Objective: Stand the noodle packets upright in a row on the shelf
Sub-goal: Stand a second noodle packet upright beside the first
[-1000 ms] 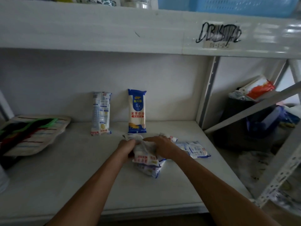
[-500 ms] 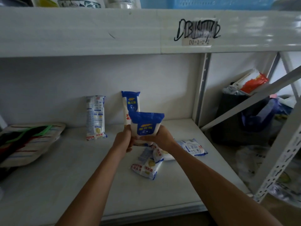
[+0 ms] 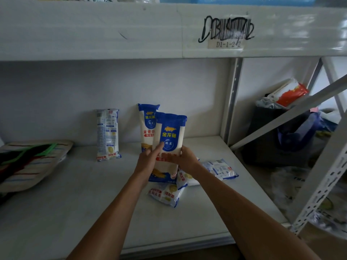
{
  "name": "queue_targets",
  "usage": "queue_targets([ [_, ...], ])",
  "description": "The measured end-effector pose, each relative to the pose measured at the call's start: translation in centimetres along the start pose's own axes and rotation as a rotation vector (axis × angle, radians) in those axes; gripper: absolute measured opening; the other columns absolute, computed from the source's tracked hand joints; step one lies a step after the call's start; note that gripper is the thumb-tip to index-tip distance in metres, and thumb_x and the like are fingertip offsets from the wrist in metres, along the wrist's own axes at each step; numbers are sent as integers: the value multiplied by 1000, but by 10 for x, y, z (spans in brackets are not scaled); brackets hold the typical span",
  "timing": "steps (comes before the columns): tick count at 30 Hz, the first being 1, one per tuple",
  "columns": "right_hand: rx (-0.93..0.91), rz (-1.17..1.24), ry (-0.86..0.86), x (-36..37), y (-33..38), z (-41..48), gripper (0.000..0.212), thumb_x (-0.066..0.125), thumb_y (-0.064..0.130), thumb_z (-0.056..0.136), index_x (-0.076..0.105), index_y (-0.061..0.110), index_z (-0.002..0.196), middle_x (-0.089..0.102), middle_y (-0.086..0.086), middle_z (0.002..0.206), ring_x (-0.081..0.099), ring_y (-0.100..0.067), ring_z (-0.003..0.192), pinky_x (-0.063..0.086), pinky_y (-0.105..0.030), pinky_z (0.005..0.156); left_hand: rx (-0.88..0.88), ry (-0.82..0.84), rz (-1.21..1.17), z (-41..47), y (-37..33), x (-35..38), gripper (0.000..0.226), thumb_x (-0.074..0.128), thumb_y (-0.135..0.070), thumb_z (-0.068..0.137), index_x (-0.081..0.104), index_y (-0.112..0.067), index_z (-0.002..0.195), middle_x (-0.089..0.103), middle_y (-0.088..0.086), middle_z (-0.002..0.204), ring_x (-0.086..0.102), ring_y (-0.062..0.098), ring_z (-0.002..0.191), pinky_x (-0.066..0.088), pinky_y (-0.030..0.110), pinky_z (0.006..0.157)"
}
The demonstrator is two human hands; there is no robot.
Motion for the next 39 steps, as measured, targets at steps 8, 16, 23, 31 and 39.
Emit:
queue_targets([
  [8,104,97,92,3,-15,13,82,97,39,37,60,22,108,73,1,109,70,-18,102,58,-44,92,-7,-105,-80,7,8,-2,48,72,-48,83,67,-20,121,76,2,104,72,20,96,58,47,89],
  [16,95,92,-18,-13,-25,38,45,85,13,73,64,9,113,74,-10,108,72,-24,91,61,-34,71,-30,-235,-253,45,1,13,45,74,-48,81,70,-16,112,75,1,99,71,18,89,57,35,72],
  [23,41,-26,-71,-31,-33,75,42,82,18,77,67,8,114,74,-7,105,71,-18,85,57,-22,65,-65,-54,-227,90,0,31,52,80,-35,76,62,-26,124,74,0,113,68,24,105,56,48,88],
  [31,103,-171,-174,-43,-51,118,39,83,27,75,73,11,109,74,-4,99,70,-21,86,60,-31,69,-141,132,83,73,55,59,95,84,-41,64,34,-47,145,61,-6,136,62,20,118,51,43,100],
  [39,142,-251,-212,-42,-56,142,47,79,23,81,66,7,123,71,-12,118,67,-24,99,53,-30,82,99,298,338,49,51,73,44,81,-43,72,68,-32,113,75,-7,104,68,-3,87,56,18,78],
])
Point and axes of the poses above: each hand's wrist, its own z-axis towards the middle knuckle, its own x-axis out of the palm, y = z × x, the point moved 7 cm from there along z, towards the middle knuckle
